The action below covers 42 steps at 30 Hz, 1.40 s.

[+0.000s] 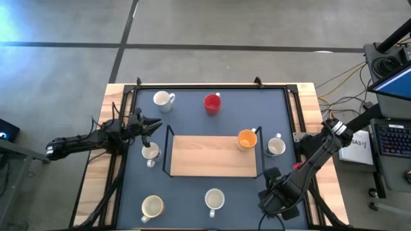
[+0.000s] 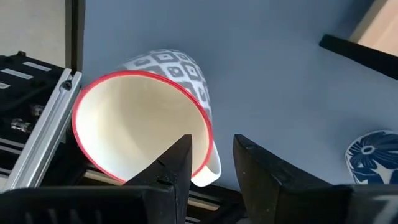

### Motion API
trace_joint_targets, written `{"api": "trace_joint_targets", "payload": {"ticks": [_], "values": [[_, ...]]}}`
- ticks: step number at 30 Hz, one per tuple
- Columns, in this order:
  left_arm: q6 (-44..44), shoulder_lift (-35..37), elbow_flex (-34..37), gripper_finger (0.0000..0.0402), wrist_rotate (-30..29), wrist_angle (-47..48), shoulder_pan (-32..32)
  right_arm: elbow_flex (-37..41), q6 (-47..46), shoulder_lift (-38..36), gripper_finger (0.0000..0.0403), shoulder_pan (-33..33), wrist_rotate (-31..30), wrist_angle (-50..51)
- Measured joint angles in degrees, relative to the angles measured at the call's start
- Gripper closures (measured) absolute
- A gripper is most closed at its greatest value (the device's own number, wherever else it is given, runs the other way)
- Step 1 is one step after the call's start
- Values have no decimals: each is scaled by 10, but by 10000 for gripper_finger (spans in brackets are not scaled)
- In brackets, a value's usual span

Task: Place coffee mugs
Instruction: Put the gray cup on the shelf aligned with the other yellow cup

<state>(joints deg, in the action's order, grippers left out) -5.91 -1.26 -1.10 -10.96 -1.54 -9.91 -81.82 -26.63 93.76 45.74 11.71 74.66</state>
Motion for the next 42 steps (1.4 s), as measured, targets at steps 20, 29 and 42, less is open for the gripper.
{"api": "trace_joint_targets", "payload": {"ticks": [20,29,42], "values": [[0,0,0,323,0,0,0,27,3,2,304,9,7,-64],[0,0,0,323,0,0,0,-1,1,-2,304,13,3,-56],[0,0,0,323,0,0,0,-7,13,-2,278,13,-23,-57]]}}
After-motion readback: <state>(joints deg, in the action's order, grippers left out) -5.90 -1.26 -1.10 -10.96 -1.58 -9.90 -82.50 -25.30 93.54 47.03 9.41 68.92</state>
